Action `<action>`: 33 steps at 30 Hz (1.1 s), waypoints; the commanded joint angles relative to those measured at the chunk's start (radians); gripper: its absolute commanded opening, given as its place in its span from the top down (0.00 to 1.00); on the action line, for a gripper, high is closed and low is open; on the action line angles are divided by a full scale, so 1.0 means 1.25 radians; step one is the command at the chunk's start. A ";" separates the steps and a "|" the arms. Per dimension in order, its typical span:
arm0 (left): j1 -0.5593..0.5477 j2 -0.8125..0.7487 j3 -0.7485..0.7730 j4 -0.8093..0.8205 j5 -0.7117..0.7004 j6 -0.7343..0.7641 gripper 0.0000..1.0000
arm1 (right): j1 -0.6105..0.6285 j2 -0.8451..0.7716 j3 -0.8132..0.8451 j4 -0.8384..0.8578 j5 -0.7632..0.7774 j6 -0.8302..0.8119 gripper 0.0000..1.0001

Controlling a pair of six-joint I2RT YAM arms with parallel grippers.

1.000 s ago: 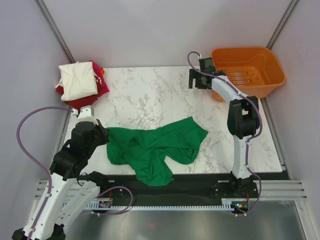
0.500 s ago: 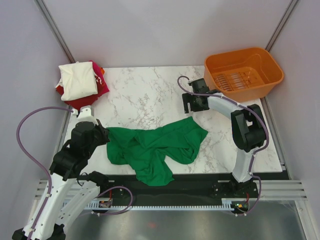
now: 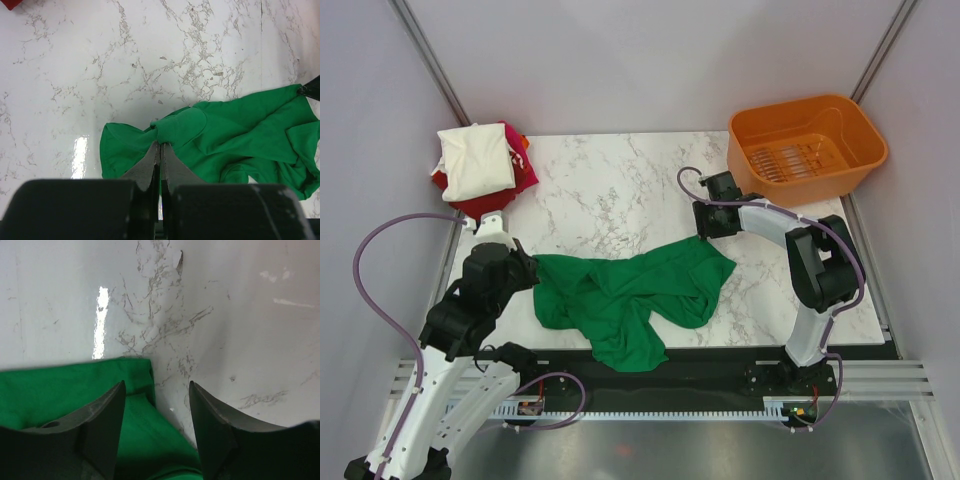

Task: Fold and stack the t-shirts
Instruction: Flatten the tshirt out

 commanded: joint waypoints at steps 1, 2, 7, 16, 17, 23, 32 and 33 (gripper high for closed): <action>0.006 0.000 0.000 0.027 -0.016 0.013 0.98 | 0.002 -0.003 -0.008 0.042 -0.045 0.013 0.41; 0.006 0.002 -0.001 0.027 -0.017 0.013 0.98 | 0.006 -0.001 -0.012 0.047 -0.051 0.016 0.42; 0.006 0.002 -0.001 0.028 -0.018 0.011 0.98 | 0.010 0.019 -0.014 0.066 -0.067 0.023 0.45; 0.006 0.005 -0.001 0.027 -0.018 0.011 0.98 | 0.011 0.057 -0.016 0.086 -0.072 0.021 0.52; 0.006 0.005 -0.001 0.027 -0.018 0.011 0.98 | 0.011 0.059 -0.017 0.087 -0.078 0.021 0.60; 0.006 0.010 -0.001 0.027 -0.017 0.013 0.98 | 0.010 0.056 -0.027 0.086 -0.078 0.013 0.95; 0.006 0.000 0.057 0.028 0.014 0.042 0.98 | 0.011 -0.090 0.010 0.031 -0.113 0.029 1.00; 0.006 0.003 0.075 0.027 0.015 0.054 0.98 | 0.010 -0.151 0.017 0.020 -0.117 0.030 1.00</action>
